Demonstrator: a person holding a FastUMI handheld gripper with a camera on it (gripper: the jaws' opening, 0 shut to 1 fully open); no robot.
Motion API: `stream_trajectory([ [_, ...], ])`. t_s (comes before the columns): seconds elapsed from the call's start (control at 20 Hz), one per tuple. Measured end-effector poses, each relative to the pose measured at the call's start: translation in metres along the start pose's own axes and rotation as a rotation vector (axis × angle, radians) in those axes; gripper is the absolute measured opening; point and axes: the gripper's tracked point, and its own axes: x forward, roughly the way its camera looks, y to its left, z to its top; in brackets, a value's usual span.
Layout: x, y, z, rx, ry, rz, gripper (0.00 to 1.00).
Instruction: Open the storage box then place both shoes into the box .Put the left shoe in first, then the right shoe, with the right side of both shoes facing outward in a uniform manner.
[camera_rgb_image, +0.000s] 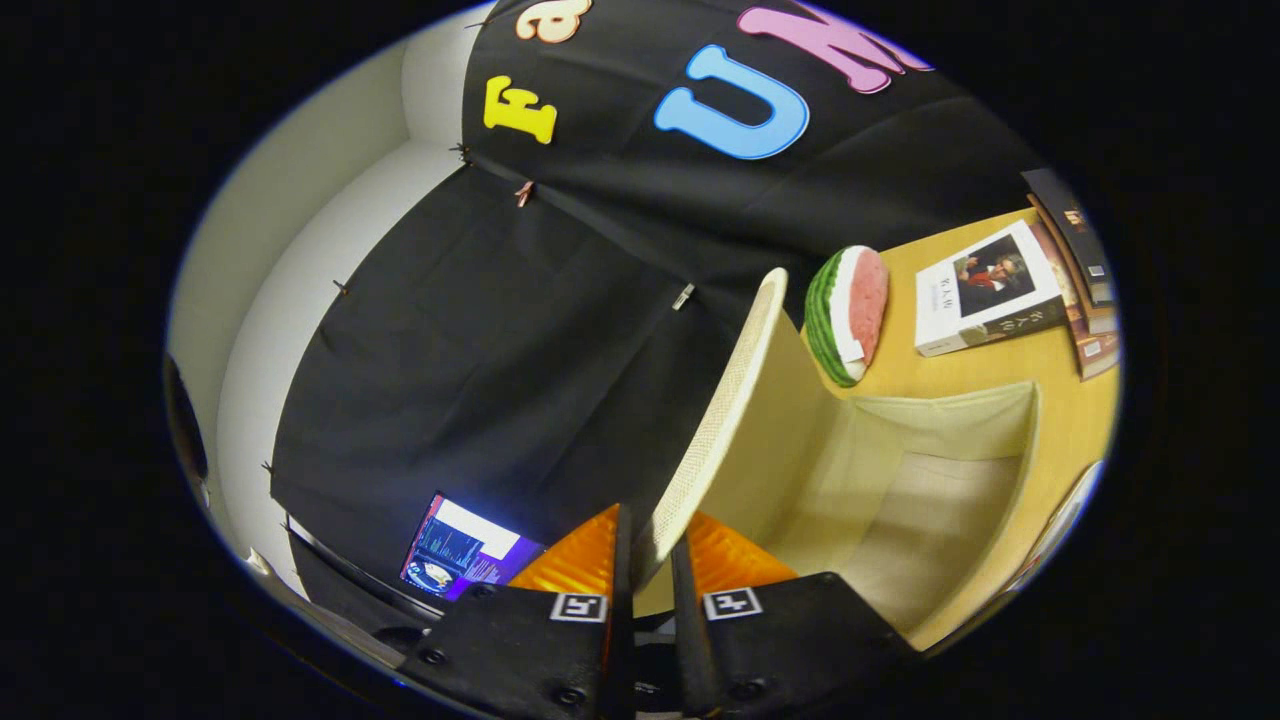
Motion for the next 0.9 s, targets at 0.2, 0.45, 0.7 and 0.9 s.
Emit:
stream_trajectory([
  [0.2,0.037,0.013,-0.009,0.005,0.043,0.028,0.45],
  [0.45,0.068,0.023,-0.029,-0.001,0.113,0.041,0.96],
  [0.7,0.055,0.016,-0.012,0.026,0.048,0.01,0.97],
  [0.9,0.012,0.001,0.012,-0.013,-0.05,-0.06,0.97],
])
